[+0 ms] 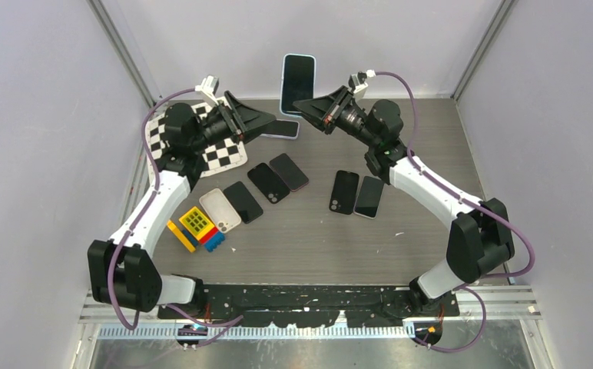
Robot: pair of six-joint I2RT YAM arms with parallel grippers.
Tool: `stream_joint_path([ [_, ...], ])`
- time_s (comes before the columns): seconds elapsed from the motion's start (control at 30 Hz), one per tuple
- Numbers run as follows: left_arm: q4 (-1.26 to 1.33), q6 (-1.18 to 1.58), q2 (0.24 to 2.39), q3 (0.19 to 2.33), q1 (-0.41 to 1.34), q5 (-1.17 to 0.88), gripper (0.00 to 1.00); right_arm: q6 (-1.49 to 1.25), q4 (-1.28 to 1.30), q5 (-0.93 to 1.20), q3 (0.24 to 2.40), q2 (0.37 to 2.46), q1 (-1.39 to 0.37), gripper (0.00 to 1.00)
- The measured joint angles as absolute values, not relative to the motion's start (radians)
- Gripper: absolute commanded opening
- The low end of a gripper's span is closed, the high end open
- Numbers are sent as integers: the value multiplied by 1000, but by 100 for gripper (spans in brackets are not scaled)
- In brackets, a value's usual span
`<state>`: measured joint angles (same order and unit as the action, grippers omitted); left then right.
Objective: Take the phone out of the phone case
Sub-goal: Remove the phone case from the phone.
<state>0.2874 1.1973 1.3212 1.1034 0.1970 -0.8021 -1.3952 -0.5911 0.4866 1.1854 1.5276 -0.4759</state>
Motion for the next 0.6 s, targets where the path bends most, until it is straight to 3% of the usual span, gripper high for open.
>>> stream_joint_path([
  [0.3, 327, 1205, 1355, 1145, 197, -820, 72, -1506, -650, 522, 1197, 1550, -476, 1],
  [0.47, 359, 1206, 1356, 1156, 197, -831, 58, -1560, -690, 527, 1197, 1571, -476, 1],
  [0.6, 371, 1213, 1363, 1161, 197, -835, 57, -1596, -728, 527, 1197, 1578, -476, 1],
])
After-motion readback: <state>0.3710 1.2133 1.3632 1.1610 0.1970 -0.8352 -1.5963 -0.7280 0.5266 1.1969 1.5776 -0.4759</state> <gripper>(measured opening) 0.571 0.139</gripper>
